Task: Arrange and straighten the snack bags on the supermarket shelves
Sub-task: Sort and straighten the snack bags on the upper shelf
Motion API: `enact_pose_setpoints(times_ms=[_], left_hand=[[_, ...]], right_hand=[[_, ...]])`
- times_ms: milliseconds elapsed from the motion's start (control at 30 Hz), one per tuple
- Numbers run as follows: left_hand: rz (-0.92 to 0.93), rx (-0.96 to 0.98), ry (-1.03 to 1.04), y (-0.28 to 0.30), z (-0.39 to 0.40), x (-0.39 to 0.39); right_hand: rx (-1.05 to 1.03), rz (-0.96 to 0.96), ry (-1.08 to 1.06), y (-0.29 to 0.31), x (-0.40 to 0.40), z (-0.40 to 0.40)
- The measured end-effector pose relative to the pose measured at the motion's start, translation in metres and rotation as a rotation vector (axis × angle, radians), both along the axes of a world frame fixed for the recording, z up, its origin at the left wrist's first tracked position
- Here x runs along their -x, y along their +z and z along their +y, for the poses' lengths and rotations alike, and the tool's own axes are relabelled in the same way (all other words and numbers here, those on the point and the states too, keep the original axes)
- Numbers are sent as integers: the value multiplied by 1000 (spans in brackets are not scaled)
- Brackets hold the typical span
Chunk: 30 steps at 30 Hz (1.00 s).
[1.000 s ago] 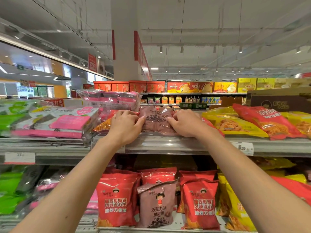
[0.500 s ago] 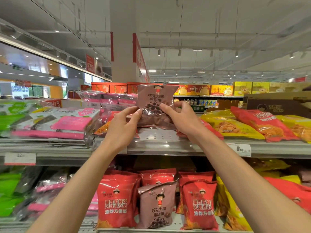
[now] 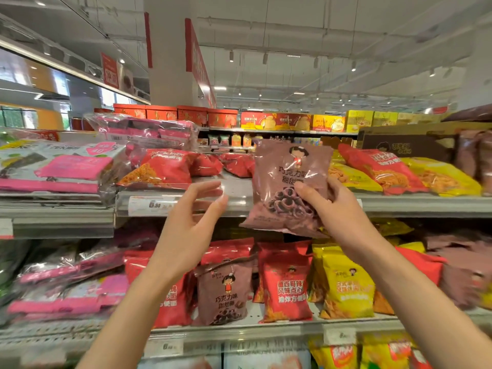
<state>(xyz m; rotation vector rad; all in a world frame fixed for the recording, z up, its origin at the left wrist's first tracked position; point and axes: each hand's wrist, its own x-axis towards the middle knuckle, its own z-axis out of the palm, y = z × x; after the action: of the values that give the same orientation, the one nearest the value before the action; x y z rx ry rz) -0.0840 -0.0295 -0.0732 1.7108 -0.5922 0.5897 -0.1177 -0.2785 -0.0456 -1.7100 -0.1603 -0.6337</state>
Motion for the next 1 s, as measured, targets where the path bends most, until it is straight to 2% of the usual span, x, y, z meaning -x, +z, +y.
enact_pose_setpoints(times_ms=[267, 467, 733, 1000], left_hand=[[149, 143, -36, -42, -60, 31], [170, 237, -38, -58, -135, 52], [162, 250, 24, -62, -255, 86], [165, 203, 16, -49, -337, 96]], right_hand=[[-40, -57, -143, -45, 37, -73], [-58, -26, -160, -66, 60, -150], [-3, 11, -138, -73, 97, -281], [-14, 25, -172, -74, 115, -370]])
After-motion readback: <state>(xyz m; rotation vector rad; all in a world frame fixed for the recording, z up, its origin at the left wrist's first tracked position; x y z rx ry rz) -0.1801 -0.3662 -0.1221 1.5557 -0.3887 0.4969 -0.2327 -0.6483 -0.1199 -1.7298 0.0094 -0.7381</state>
